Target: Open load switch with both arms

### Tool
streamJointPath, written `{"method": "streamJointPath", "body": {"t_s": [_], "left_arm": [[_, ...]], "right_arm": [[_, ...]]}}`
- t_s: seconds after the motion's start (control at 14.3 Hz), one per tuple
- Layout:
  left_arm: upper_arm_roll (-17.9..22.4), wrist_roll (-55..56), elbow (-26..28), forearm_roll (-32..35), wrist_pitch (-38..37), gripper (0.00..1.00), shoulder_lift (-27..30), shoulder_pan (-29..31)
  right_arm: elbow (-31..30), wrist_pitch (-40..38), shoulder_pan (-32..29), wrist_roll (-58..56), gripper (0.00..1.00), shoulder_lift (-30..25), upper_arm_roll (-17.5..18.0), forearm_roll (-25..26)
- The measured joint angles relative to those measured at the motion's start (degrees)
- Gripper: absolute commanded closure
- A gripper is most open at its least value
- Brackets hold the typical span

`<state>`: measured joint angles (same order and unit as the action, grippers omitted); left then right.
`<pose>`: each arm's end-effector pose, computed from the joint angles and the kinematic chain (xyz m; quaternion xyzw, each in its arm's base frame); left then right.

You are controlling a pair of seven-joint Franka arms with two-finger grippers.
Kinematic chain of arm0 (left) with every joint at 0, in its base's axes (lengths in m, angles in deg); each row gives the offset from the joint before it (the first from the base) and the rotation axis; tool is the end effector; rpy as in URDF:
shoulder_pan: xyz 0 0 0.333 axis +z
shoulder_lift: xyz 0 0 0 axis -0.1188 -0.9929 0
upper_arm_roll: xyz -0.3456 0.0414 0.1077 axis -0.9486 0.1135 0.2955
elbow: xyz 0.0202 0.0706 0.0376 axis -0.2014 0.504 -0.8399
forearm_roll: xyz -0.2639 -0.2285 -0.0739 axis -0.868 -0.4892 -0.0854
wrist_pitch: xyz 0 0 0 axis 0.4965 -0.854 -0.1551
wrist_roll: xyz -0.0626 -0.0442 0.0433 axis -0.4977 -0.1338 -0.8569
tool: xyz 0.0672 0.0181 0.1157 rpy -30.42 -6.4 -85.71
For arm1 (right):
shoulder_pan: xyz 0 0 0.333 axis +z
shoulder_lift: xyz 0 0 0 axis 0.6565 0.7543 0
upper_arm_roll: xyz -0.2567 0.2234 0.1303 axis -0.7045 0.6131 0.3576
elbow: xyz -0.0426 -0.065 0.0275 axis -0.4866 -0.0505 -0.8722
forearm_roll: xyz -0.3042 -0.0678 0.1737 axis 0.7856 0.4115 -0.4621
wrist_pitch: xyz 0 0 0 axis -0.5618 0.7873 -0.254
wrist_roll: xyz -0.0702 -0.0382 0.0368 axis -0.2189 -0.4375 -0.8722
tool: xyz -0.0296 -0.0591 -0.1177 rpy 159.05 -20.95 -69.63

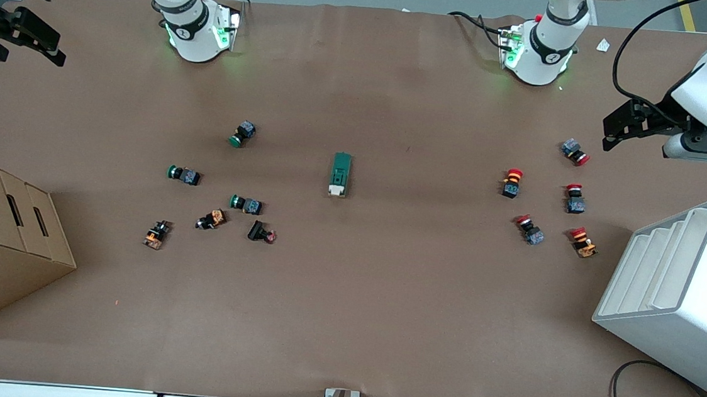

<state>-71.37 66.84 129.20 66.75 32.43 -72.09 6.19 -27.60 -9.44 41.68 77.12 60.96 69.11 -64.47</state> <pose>0.5017 -0.0924 0.6690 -0.9994 0.0314 -0.0109 0.0025 0.4401 0.0094 0.6962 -0.9992 0.0160 0.0360 0.0121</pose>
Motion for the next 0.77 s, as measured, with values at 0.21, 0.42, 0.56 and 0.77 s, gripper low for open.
{"method": "streamJointPath", "body": {"t_s": [0.21,0.42,0.56,0.77], "left_arm": [[0.00,-0.10,-0.07,0.00,-0.11,0.00,0.00,-0.01],[-0.24,-0.14,-0.22,-0.01,-0.12,0.00,-0.10,-0.50],[-1.30,-0.10,-0.09,-0.02,0.11,0.00,-1.05,-2.06],[-3.87,4.49,0.41,-0.02,4.02,0.00,-4.51,-6.92]], "right_arm": [[0.00,-0.03,0.01,0.00,0.00,0.00,0.00,0.00],[0.00,-0.03,0.02,0.00,0.00,0.00,0.00,0.00],[0.12,0.09,0.01,0.00,0.00,0.00,-0.04,0.00],[0.50,0.25,0.01,0.00,0.00,0.00,-0.10,0.03]]}}
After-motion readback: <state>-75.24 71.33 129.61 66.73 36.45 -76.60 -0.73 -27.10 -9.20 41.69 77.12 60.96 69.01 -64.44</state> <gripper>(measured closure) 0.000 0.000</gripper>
